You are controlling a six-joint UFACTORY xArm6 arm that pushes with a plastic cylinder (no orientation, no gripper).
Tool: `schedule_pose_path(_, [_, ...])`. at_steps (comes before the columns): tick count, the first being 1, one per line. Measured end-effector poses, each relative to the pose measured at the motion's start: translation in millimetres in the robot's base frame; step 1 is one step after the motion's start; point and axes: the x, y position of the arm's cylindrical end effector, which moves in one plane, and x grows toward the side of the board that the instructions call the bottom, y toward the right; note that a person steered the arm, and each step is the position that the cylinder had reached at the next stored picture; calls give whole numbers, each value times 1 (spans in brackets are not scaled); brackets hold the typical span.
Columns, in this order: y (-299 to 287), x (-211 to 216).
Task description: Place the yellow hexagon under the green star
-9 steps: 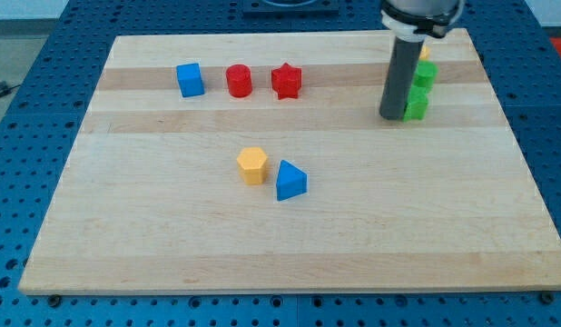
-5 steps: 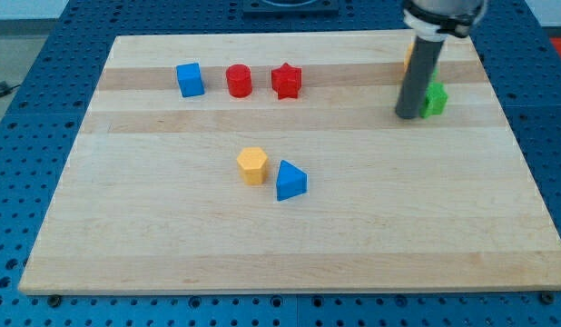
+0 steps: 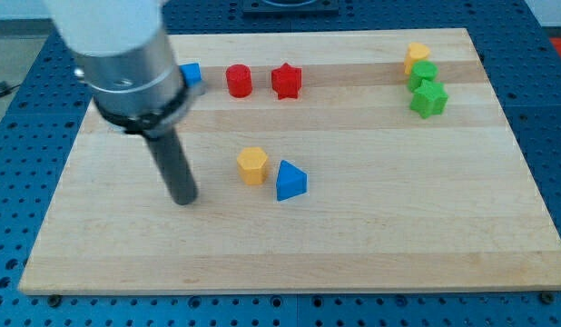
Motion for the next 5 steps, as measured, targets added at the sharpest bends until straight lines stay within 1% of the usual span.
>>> schedule_pose_path(3, [91, -45])
schedule_pose_path(4, [98, -60])
schedule_pose_path(5, [85, -77])
